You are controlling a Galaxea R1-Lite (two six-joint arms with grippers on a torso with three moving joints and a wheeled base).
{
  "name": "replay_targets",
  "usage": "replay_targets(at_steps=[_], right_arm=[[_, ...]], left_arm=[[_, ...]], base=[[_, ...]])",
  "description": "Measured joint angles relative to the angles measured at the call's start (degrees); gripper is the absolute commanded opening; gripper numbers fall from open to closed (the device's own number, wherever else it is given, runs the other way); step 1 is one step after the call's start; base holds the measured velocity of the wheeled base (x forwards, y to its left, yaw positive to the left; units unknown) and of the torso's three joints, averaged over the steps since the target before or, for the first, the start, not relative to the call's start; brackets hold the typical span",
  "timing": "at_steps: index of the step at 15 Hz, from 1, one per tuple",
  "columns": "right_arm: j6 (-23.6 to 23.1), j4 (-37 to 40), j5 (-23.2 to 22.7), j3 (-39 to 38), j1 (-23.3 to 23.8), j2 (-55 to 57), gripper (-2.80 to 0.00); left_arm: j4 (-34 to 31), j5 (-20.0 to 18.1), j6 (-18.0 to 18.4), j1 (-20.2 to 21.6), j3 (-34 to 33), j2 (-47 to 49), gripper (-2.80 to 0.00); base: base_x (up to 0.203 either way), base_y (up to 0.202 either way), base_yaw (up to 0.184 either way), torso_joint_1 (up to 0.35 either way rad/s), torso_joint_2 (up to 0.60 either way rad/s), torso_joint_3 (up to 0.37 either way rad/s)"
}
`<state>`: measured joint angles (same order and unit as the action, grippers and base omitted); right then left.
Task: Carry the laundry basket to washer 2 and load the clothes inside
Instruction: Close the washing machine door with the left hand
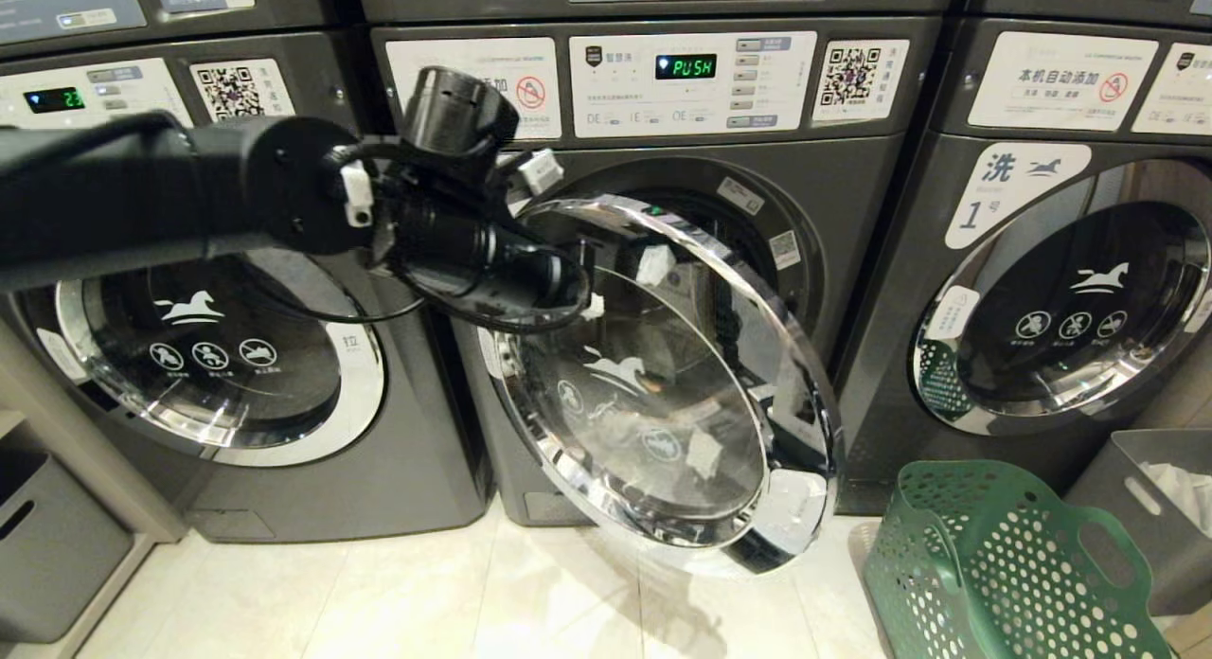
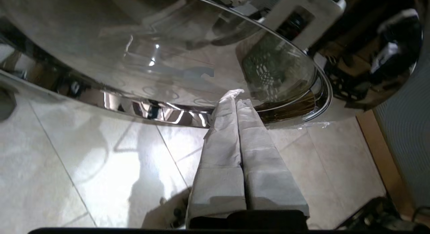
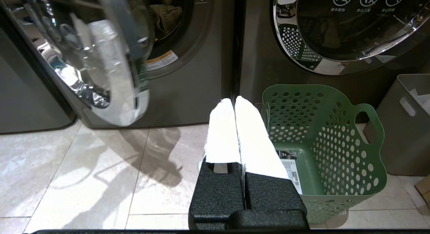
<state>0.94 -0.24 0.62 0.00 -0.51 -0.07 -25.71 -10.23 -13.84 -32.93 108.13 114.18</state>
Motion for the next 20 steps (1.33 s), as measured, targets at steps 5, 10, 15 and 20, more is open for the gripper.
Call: replay_targets(at_steps=[5, 10, 15, 20], right_arm=[[-0.8, 0.7, 0.6, 1.8, 0.0, 0.0, -2.80], [0.1, 6.5, -0.4, 16.7, 0.0, 5.9, -2.80], [4.9, 2.1, -8.6, 30.0, -0.3, 36.3, -2.80], [7.1, -21.5, -19.9, 34.4, -1.6, 74.9, -2.80]], left_arm=[[5.8, 12.7, 0.0, -1.3, 0.1, 2.3, -2.80], [9.4, 27.8, -0.3, 1.5, -0.1, -1.3, -2.80], [12.0, 28.4, 0.3, 6.7, -0.1, -6.5, -2.80], [13.2, 28.4, 1.3, 7.6, -0.1, -9.0, -2.80]], base=[[0.000, 0.000, 0.000, 0.000, 0.00, 0.000], [0.000, 0.000, 0.000, 0.000, 0.00, 0.000], [0.000, 0.000, 0.000, 0.000, 0.00, 0.000], [0.000, 0.000, 0.000, 0.000, 0.00, 0.000]])
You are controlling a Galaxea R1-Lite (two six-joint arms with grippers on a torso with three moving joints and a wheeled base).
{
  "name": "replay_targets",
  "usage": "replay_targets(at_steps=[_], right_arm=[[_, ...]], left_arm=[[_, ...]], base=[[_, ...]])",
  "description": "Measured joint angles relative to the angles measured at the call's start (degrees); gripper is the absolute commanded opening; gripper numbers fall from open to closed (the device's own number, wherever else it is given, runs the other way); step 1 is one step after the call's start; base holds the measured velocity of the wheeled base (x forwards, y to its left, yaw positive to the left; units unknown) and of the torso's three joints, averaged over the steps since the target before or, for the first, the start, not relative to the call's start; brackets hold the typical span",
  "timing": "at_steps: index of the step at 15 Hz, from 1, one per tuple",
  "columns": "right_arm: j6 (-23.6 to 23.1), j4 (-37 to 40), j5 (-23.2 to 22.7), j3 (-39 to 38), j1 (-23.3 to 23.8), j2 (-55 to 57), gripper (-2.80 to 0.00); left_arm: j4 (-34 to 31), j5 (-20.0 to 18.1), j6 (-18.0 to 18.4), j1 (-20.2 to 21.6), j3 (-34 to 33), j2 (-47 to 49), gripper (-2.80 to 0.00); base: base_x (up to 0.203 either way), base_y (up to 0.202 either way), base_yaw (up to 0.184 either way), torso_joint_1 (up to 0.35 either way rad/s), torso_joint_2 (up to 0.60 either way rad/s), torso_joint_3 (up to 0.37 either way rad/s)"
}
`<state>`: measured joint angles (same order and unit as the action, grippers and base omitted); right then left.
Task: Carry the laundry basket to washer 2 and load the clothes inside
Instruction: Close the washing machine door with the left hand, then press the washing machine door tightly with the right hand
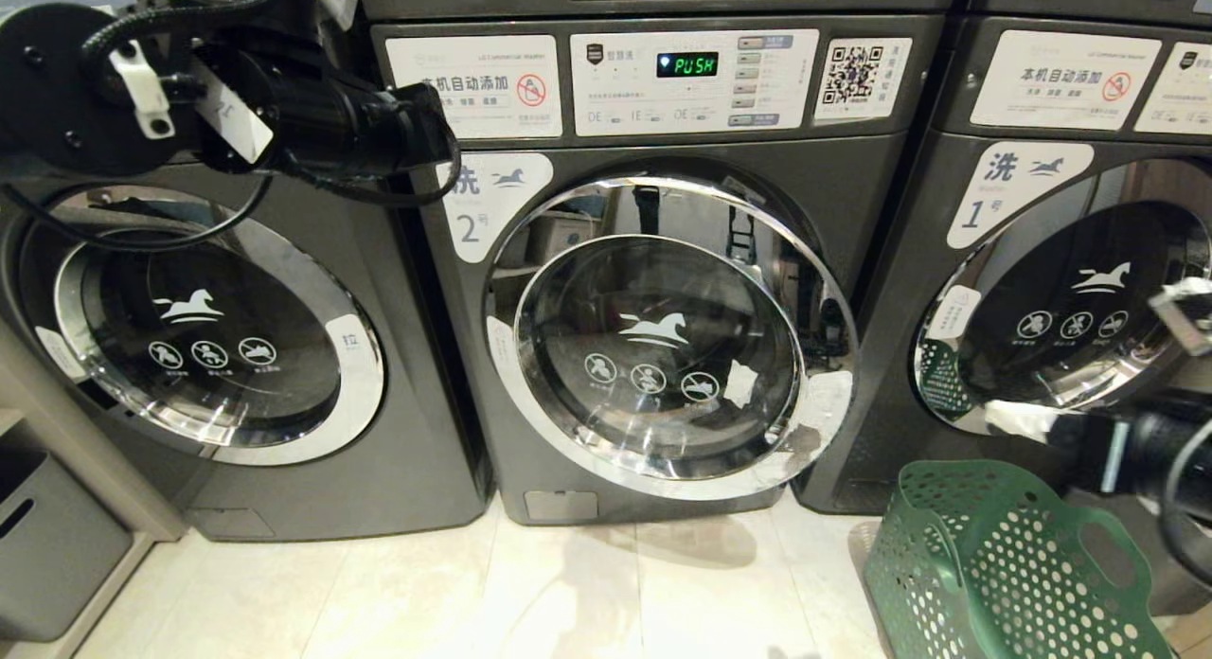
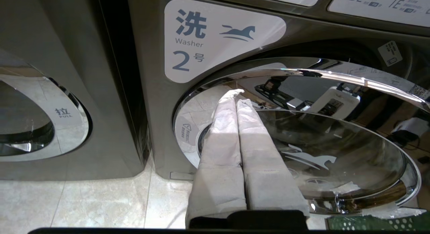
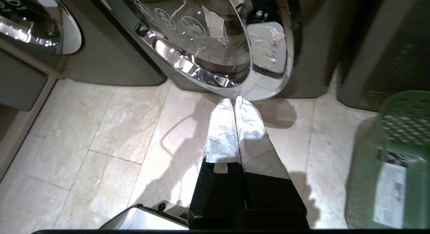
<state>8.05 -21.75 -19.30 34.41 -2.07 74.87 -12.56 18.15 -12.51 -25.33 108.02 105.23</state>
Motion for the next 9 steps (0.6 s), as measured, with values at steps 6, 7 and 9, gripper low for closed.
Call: replay_targets(at_steps=[6, 7, 9], right_arm=[[0.3, -20.5, -9.8, 5.0, -3.6, 26.1, -2.80], [0.3, -20.6, -9.9, 6.1, -3.7, 28.1, -2.80], [0.2, -20.5, -10.2, 8.1, -3.9, 31.3, -2.80]], left_arm=[[0.0, -0.1, 0.3, 0.0, 0.0, -0.4, -2.80], [0.0, -0.2, 0.3, 0.0, 0.0, -0.3, -2.80], [0.1, -0.1, 0.3, 0.1, 0.0, -0.1, -2.80]], base=[[0.000, 0.000, 0.000, 0.000, 0.00, 0.000], [0.000, 0.000, 0.000, 0.000, 0.00, 0.000], [0.000, 0.000, 0.000, 0.000, 0.00, 0.000]])
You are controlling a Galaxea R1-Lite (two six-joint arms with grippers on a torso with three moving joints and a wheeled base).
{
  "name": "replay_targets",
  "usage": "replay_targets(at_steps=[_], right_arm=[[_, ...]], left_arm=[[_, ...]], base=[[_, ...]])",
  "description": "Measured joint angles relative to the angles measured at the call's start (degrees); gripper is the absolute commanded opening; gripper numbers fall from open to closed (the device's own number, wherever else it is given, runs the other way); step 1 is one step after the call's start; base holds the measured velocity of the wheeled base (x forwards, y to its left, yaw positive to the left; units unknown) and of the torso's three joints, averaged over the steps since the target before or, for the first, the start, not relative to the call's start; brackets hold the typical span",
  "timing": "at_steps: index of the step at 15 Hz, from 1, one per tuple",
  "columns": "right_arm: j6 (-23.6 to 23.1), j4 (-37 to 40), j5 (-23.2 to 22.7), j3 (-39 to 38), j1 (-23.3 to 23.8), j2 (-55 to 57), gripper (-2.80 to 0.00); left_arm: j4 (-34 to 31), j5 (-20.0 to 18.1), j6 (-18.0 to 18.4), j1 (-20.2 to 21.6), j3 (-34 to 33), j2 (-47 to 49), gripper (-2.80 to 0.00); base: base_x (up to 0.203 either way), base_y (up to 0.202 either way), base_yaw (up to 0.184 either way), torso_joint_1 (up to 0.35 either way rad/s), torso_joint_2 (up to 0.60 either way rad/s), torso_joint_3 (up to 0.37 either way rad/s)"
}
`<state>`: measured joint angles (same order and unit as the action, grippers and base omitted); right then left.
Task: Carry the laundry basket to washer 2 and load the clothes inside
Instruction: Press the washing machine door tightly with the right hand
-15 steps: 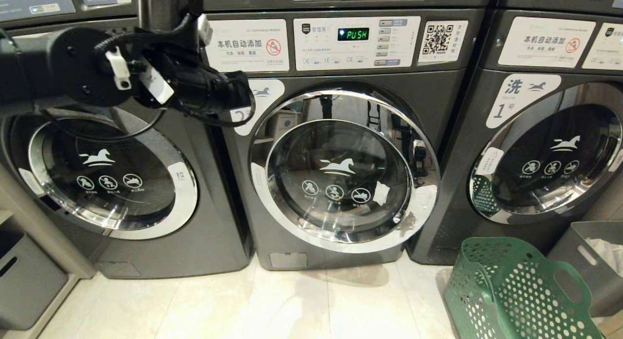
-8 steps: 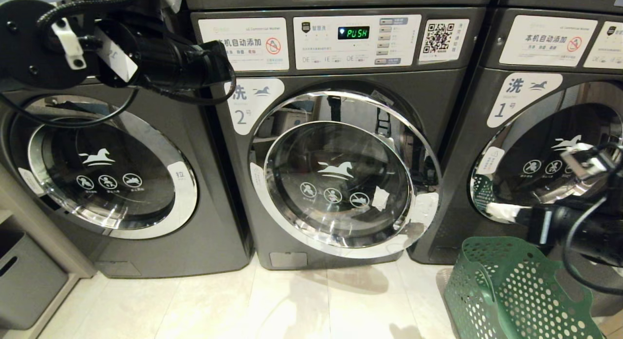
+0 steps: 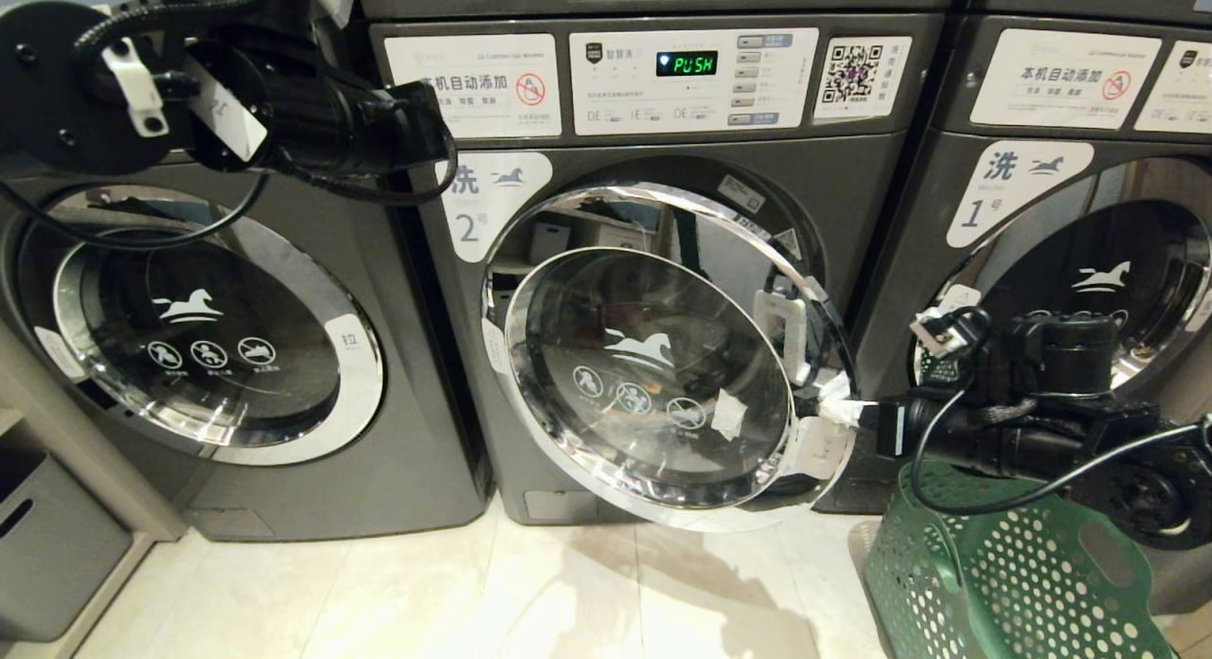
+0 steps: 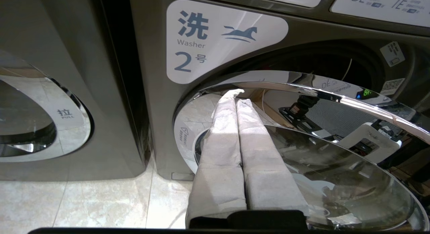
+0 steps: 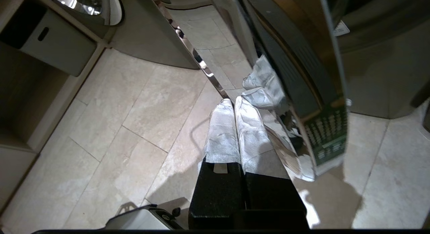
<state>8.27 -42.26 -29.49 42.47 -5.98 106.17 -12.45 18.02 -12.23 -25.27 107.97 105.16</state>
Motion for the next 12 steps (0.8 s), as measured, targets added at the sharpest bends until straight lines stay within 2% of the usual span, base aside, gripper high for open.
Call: replay_targets(at_steps=[6, 12], right_arm=[[0.0, -0.2, 0.6, 3.6, 0.0, 5.4, -2.80], [0.0, -0.2, 10.4, 12.8, 0.6, 12.0, -2.80]], left_arm=[[0.0, -0.1, 0.0, -0.1, 0.0, 0.3, -2.80], [0.0, 0.0, 0.0, 0.2, 0.0, -0.1, -2.80]], base=[[0.000, 0.000, 0.000, 0.000, 0.00, 0.000], [0.000, 0.000, 0.000, 0.000, 0.00, 0.000]])
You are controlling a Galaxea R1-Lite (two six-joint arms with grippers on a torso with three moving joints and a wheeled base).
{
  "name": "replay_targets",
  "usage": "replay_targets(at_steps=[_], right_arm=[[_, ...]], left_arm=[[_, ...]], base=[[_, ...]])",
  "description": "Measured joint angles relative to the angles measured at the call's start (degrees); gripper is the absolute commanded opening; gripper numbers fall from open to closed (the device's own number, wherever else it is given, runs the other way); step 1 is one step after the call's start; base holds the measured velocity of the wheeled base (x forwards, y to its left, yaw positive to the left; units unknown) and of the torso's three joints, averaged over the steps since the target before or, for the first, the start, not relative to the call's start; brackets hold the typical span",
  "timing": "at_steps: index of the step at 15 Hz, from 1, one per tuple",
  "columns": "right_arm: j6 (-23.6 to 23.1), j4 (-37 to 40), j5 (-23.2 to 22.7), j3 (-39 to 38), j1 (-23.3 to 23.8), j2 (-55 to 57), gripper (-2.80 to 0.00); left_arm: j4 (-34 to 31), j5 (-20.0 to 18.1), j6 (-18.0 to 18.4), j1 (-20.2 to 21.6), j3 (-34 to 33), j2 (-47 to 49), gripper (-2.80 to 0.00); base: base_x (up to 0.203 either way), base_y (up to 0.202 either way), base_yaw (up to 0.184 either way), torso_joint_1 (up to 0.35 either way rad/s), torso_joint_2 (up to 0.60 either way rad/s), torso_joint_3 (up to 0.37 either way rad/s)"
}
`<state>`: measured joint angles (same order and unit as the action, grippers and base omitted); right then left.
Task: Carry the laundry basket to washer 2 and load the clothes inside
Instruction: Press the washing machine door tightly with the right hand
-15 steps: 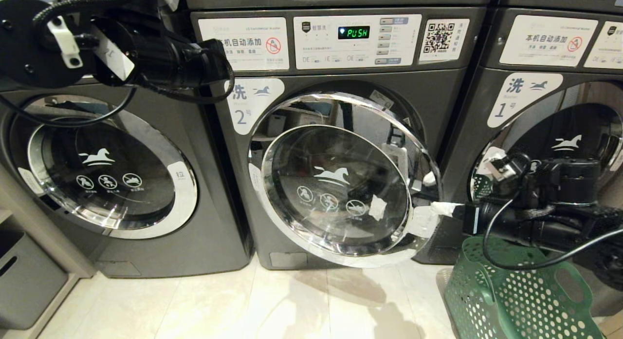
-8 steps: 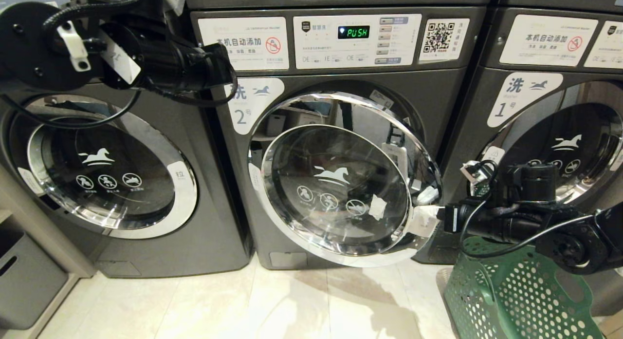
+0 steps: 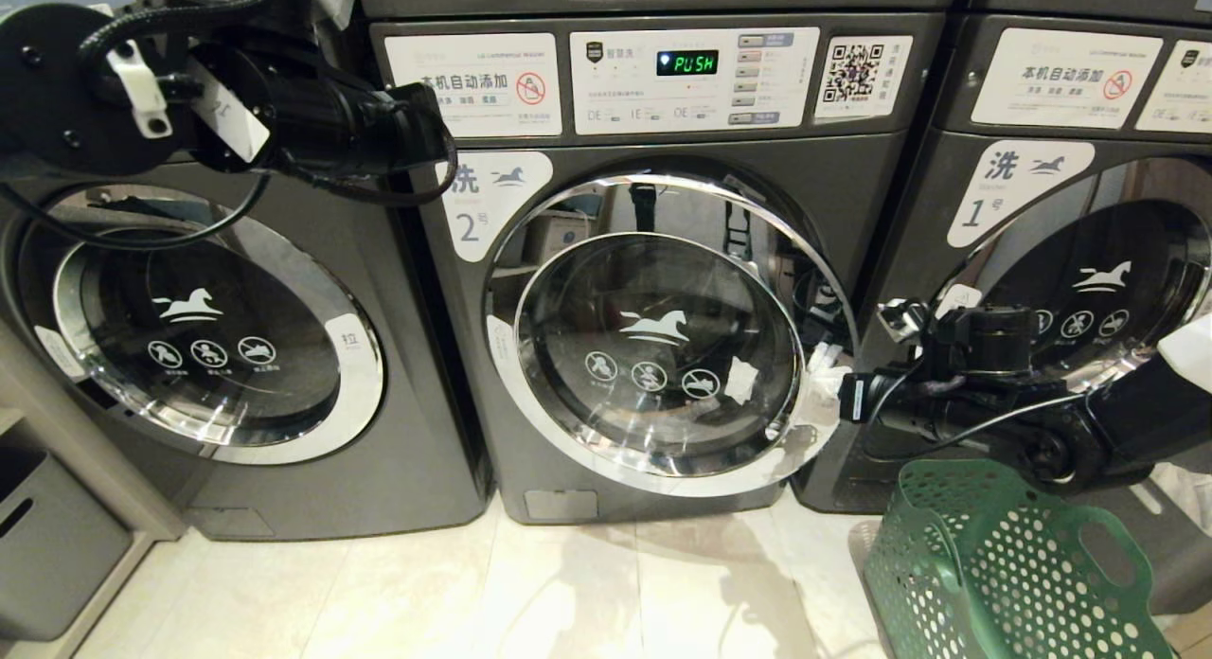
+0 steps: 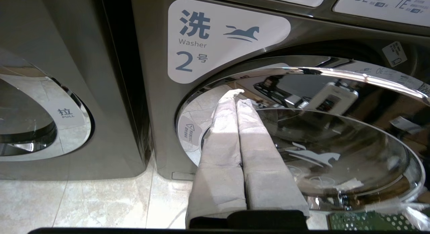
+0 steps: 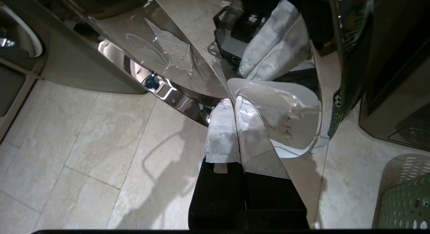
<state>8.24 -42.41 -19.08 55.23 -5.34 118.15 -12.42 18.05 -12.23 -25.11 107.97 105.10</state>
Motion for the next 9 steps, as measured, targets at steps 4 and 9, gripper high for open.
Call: replay_targets(at_steps=[4, 9], right_arm=[[0.1, 0.0, 2.3, 7.7, 0.1, 5.5, -2.80], [-0.1, 0.2, 6.6, 24.2, 0.1, 15.8, -2.80]], left_arm=[[-0.1, 0.1, 0.1, 0.1, 0.1, -1.3, -2.80], [-0.8, 1.9, 0.2, 0.1, 0.0, -4.9, -2.80]], base=[[0.000, 0.000, 0.000, 0.000, 0.00, 0.000], [0.000, 0.000, 0.000, 0.000, 0.00, 0.000]])
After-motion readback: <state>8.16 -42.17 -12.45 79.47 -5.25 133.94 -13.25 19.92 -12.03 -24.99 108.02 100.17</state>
